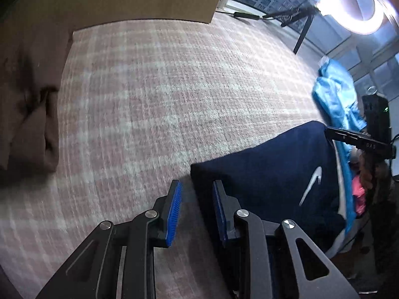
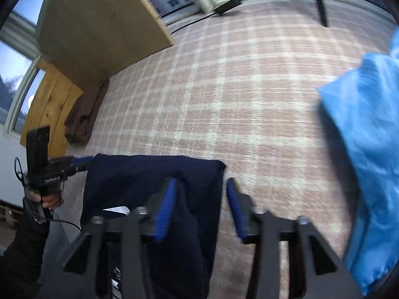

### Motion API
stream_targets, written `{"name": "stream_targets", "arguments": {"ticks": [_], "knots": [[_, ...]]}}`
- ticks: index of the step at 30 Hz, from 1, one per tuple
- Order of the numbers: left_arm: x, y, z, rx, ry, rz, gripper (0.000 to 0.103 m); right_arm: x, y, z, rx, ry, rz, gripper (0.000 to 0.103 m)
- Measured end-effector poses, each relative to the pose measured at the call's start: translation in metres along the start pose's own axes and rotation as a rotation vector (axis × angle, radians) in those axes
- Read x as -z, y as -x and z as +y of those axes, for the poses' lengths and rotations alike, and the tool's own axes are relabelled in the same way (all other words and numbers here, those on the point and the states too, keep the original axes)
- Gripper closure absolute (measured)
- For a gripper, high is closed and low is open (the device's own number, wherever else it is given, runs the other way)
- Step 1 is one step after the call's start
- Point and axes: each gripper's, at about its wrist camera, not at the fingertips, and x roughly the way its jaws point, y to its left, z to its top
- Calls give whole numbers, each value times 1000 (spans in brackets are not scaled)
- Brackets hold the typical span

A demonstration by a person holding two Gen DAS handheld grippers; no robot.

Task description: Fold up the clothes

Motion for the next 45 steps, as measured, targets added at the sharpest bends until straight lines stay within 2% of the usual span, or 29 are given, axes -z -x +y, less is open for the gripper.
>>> {"name": "stream_targets", "arguments": {"ticks": [1,2,3,4,11,15,17,18,20,22,24,25,28,31,33,37,39,40,42,43,45], "knots": [[-1,-2,-2,-1,-7,0,86,-1,-3,3,5,11,9,86],[-2,-3,-4,5,-12,-1,96,-2,-5,5,15,21,9,87],[-3,-4,-6,9,-17,-2,99,-2,-6,7,22,35,6,93],[-3,-5,-8,10,-22,-4,101,-2,-4,10,24,49,1,94],[0,12,1,9,-21,-61,103,-3,5,25,34,107,-48,96],[1,11,8,55,5,-10,102,-4,2,24,28,95,-39,93],[2,7,4,51,-11,3,89,-5,0,21,19,78,-27,92],[2,5,1,49,-19,10,88,-5,-2,20,14,70,-21,92],[3,0,-2,50,-27,17,92,-5,-4,17,5,52,-10,92],[2,-5,-6,57,-25,8,101,-5,-10,17,15,58,6,92],[3,-4,-12,18,-52,-21,102,-5,-15,19,19,64,15,92],[3,0,-14,6,-65,-38,102,-5,-15,20,18,66,11,95],[3,16,-15,-6,-101,-82,102,-9,0,28,-9,115,-51,97],[-1,13,-7,-24,-116,-70,102,-21,1,22,68,113,-80,95],[-3,7,-1,-23,-93,-41,101,-28,-7,7,98,38,-23,95],[1,19,2,-41,-91,-67,101,-18,6,13,13,20,-77,95],[7,27,-4,-55,-126,-80,103,-15,0,28,-44,44,-60,95],[9,31,-8,-65,-148,-85,102,-14,-8,33,-6,72,-43,94],[20,38,-17,-57,-177,-81,103,-13,-27,39,162,142,2,94],[30,44,-22,-39,-194,-73,101,-11,-27,41,191,149,7,91],[56,56,-39,-34,-257,-54,98,-5,-12,42,147,115,-12,91]]}}
